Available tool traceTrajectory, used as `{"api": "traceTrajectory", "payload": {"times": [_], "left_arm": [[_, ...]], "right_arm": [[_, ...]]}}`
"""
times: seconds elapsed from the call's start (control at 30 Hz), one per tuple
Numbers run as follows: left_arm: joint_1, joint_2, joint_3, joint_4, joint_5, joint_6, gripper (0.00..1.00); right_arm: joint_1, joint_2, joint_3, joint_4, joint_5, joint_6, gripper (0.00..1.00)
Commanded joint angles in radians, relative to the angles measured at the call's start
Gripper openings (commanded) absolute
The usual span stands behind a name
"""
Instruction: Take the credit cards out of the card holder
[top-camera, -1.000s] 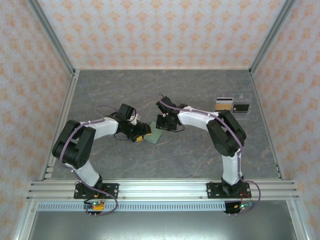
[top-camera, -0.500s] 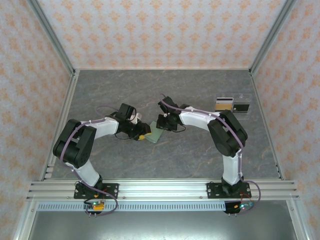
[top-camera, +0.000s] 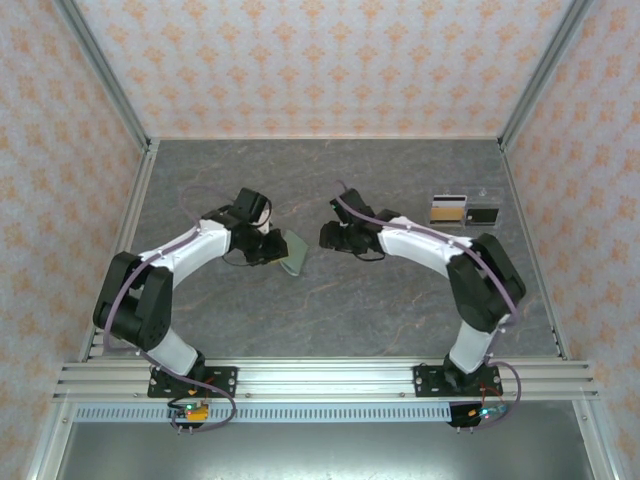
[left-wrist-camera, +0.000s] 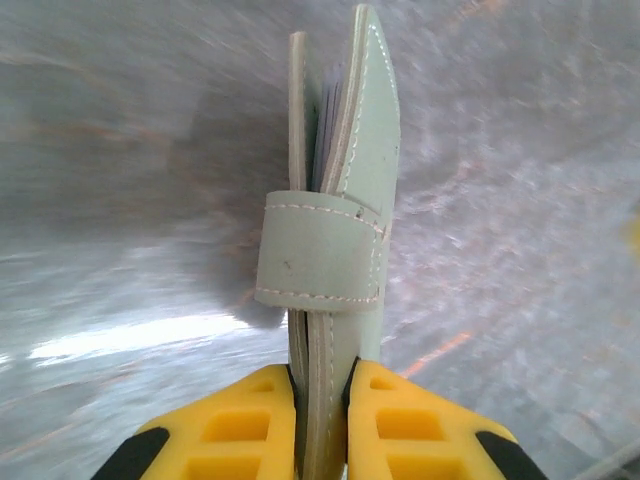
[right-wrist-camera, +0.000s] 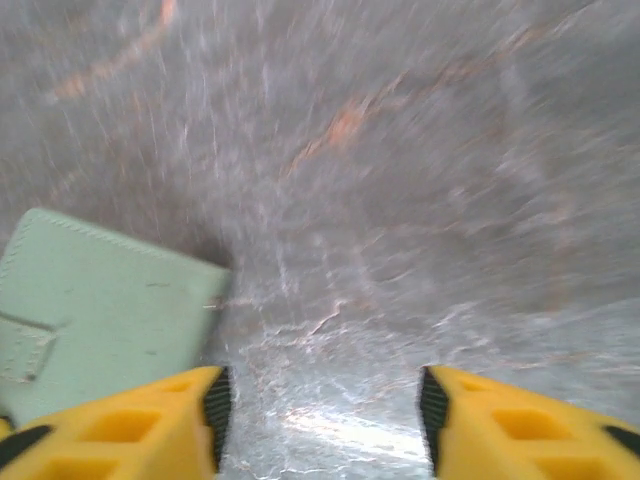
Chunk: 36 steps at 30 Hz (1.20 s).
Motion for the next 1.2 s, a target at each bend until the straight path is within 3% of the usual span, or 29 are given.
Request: {"api": "traceTrajectory", "payload": {"times": [0.0, 0.17, 0.33, 0.57, 0.77, 0.9, 1.03, 1.17], "left_arm": [[-0.019, -0.05, 0.1, -0.296, -0.317, 0.096, 0.09], [-0.055, -0.067, 0.215, -0.433, -0.595, 0.1, 0.1], [-0.122, 0.008, 0.291, -0.501, -0.838, 0.045, 0.11], [-0.235, 0.168, 0.378, -0.519, -0.965, -0.062, 0.11], [-0.334, 0.322, 0.437, -0.485, -0.942, -0.115, 0.15], [-0.389, 0.404, 0.473, -0.435, -0.808, -0.119, 0.21], [-0.402, 0.401, 0.469, -0.356, -0.656, -0.113, 0.34], [-0.4, 0.355, 0.477, -0.307, -0.541, -0.079, 0.55]], "right_arm": [[-0.058, -0.093, -0.057, -0.004, 0.114, -0.002, 0.65], [-0.115, -0.178, -0.132, 0.008, 0.173, -0.017, 0.79], [-0.149, -0.228, -0.181, 0.017, 0.202, -0.003, 0.83], [-0.162, -0.272, -0.226, 0.032, 0.268, 0.065, 0.84], [-0.162, -0.32, -0.256, 0.027, 0.326, 0.096, 0.84], [-0.166, -0.359, -0.276, 0.01, 0.375, 0.121, 0.84], [-0.176, -0.432, -0.337, 0.039, 0.417, 0.167, 0.82], [-0.177, -0.436, -0.331, 0.028, 0.408, 0.148, 0.79]]}}
